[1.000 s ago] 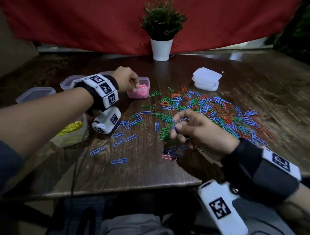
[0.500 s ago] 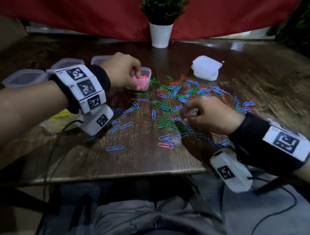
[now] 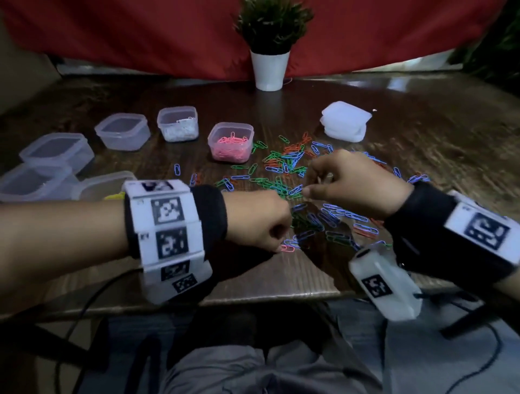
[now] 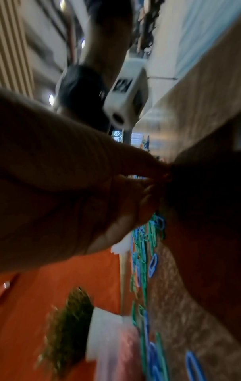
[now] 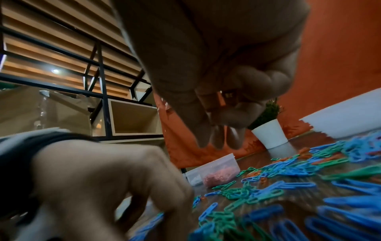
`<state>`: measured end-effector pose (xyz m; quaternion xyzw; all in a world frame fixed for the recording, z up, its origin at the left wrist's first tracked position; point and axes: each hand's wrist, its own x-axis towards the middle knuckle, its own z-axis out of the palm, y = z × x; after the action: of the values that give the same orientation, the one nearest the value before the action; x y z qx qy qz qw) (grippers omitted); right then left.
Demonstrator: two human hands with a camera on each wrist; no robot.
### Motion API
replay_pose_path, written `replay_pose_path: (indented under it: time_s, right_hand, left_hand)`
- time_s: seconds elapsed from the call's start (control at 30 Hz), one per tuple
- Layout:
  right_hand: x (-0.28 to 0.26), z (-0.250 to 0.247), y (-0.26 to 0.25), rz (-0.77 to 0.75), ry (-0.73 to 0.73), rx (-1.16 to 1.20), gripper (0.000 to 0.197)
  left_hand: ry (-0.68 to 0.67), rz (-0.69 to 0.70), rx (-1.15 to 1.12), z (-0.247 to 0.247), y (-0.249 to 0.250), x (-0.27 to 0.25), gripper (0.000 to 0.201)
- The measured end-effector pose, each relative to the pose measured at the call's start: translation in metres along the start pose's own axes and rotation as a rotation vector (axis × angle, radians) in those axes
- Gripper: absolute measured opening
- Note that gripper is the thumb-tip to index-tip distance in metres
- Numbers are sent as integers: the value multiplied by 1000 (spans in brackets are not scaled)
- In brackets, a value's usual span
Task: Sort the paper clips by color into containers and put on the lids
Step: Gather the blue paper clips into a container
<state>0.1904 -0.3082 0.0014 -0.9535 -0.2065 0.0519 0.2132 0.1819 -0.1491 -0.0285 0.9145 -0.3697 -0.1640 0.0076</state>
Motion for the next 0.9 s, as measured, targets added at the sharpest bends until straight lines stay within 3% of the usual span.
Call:
replay_pose_path:
  time_s: [0.07, 0.17, 0.3, 0.43, 0.5, 0.6, 0.67, 0.83, 0.9]
  right_hand:
    - [26, -4, -11, -26, 8, 2, 4]
    - [80, -3, -32, -63, -1, -18, 13]
    - [135, 8, -52, -142, -65, -229, 44]
    - [152, 13, -49, -92, -246, -299, 44]
    - [153, 9, -39, -98, -225, -221, 41]
    - [145, -10, -20, -71, -33, -10, 36]
    - [133, -27, -5, -19, 50, 110, 30]
    - [72, -55, 46, 42, 41, 181, 16]
    - [44, -57, 65, 97, 34, 171, 13]
  left_hand:
    - [10, -49, 70, 7, 3, -5, 20]
    - [21, -83, -8, 13, 1, -10, 19]
    - [80, -90, -238, 9, -9, -20, 14]
    - [176, -196, -599, -15, -37, -38, 19]
    - [260, -306, -681, -34, -62, -39, 17]
    - [545, -464, -464, -58, -101, -21, 18]
    - [658, -508, -342, -66, -116, -1, 19]
    - [470, -620, -244, -56, -133, 29, 25]
    - [513, -622, -257, -53, -134, 20, 29]
